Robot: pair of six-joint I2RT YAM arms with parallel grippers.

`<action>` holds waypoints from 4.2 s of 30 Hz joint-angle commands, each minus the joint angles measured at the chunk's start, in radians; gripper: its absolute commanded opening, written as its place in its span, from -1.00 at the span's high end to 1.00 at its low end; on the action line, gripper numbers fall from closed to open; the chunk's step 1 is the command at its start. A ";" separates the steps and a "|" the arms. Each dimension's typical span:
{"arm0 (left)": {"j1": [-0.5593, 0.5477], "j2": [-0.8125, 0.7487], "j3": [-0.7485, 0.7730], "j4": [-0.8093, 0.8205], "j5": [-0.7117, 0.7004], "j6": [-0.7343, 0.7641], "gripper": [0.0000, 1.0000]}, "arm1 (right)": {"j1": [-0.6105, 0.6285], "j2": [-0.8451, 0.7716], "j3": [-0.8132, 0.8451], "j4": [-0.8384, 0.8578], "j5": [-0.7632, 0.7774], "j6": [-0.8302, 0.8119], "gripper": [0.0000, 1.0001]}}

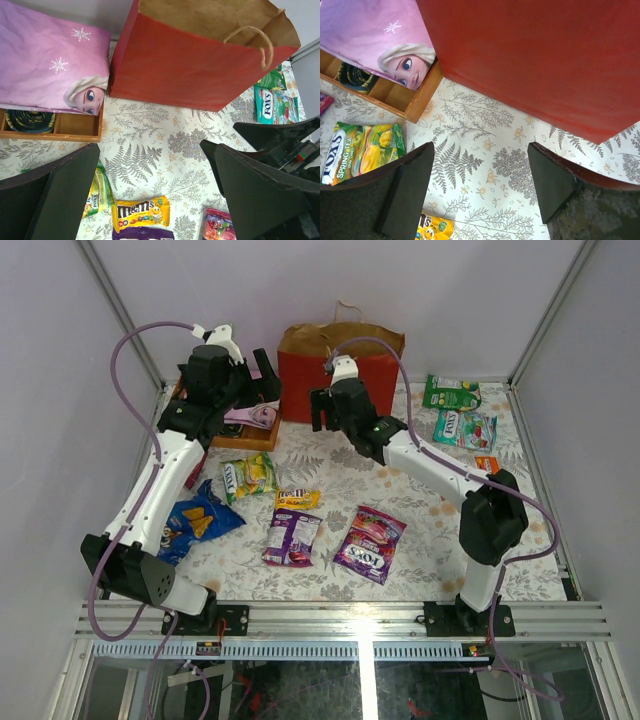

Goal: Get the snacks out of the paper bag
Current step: Adjust the paper bag at the center of the board, then adjust the snack at the center of the board.

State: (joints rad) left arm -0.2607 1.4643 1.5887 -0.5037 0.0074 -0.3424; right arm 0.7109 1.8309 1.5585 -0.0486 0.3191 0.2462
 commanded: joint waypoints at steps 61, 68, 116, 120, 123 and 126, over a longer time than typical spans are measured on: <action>-0.326 0.030 -0.691 0.246 -0.399 -0.230 -0.99 | -0.790 -0.299 -1.073 0.510 -0.382 0.720 0.61; -0.318 0.017 -0.703 0.245 -0.400 -0.229 -0.99 | -0.708 -0.275 -1.062 0.519 -0.356 0.741 1.00; -0.137 -0.146 -0.868 0.286 -0.330 -0.263 -1.00 | 0.009 0.145 -0.530 0.519 -0.627 0.628 0.97; -0.130 -0.101 -0.840 0.288 -0.366 -0.256 -1.00 | -0.036 0.078 -0.565 0.494 -0.581 0.603 1.00; -0.130 -0.064 -0.800 0.288 -0.394 -0.246 -1.00 | -0.148 0.027 -0.614 0.509 -0.611 0.606 1.00; -0.131 -0.012 -0.735 0.282 -0.435 -0.230 -1.00 | -0.258 -0.022 -0.648 0.483 -0.631 0.578 1.00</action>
State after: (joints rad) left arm -0.3973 1.4044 0.7643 -0.2729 -0.3439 -0.5934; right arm 0.6048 1.9110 0.9375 0.4313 -0.3088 0.8589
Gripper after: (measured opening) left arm 0.997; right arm 0.020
